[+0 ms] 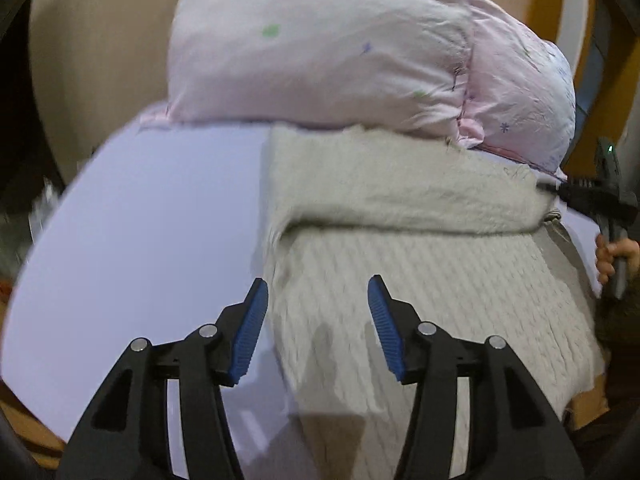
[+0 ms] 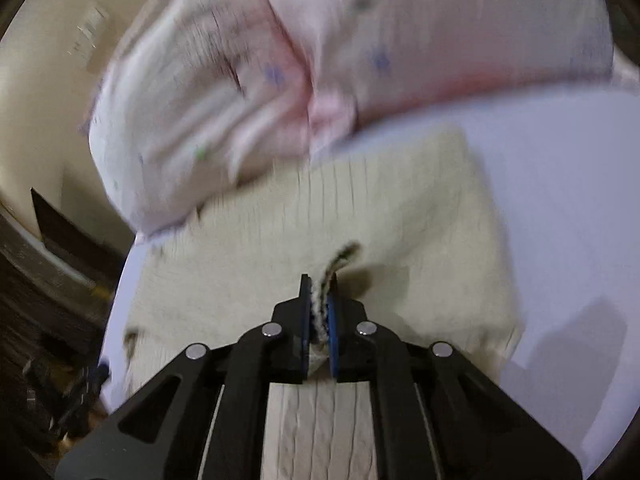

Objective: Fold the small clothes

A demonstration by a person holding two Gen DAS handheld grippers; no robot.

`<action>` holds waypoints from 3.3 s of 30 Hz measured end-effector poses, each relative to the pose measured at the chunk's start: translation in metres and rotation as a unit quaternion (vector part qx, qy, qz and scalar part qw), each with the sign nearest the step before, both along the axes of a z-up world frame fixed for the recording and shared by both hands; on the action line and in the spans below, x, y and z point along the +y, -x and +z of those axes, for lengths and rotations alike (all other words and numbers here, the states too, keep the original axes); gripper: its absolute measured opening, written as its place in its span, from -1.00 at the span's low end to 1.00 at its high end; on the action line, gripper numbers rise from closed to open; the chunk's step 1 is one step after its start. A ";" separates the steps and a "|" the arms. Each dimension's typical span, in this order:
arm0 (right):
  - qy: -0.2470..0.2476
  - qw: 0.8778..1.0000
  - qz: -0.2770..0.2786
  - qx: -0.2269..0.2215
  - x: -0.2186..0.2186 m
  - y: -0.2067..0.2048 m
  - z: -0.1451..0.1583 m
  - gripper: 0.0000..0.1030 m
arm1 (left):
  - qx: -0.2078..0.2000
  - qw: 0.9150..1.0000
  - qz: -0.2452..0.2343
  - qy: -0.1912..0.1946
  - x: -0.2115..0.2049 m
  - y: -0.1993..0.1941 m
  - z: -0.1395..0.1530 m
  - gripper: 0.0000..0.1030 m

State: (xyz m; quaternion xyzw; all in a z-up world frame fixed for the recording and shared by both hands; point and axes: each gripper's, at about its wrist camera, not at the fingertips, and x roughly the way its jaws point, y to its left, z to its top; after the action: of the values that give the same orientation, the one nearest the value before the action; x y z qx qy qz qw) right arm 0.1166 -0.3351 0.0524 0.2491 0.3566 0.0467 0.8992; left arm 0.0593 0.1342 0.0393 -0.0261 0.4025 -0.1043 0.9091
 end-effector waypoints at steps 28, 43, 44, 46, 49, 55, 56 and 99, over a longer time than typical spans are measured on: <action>-0.192 0.969 0.120 0.102 0.010 0.229 -0.085 -0.84 | 0.092 0.954 -0.067 0.277 0.027 0.112 -0.057 -0.79; -0.222 0.968 0.007 -0.112 -0.066 0.029 0.027 -0.86 | 0.003 0.967 0.077 0.244 0.028 -0.130 0.022 -0.88; -0.225 0.970 -0.013 -0.097 -0.073 0.009 0.017 -0.86 | 0.016 0.969 0.087 0.230 0.023 -0.153 0.015 -0.88; -0.233 0.970 -0.052 -0.047 -0.085 -0.030 -0.010 -0.86 | 0.056 0.970 0.113 0.210 0.014 -0.193 -0.008 -0.88; -0.253 0.964 -0.081 -0.014 -0.087 -0.056 -0.038 -0.83 | 0.084 0.961 0.122 0.233 0.016 -0.210 -0.024 -0.88; -0.279 0.954 -0.108 -0.024 -0.089 -0.085 -0.045 0.18 | 0.075 0.943 0.079 0.313 0.036 -0.204 -0.006 -0.24; -0.262 0.958 -0.109 -0.032 -0.085 -0.085 -0.038 0.37 | 0.059 0.945 0.082 0.311 0.041 -0.197 0.003 0.22; -0.220 0.974 -0.051 0.005 -0.134 0.033 -0.020 0.97 | 0.080 0.902 -0.232 0.354 -0.235 -0.140 0.052 -0.51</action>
State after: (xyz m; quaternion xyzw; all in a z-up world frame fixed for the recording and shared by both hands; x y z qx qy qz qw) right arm 0.0833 -0.4688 0.0326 0.4588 0.3292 0.0763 0.8218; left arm 0.1992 -0.1007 0.0912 -0.2602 0.4048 -0.4459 0.7547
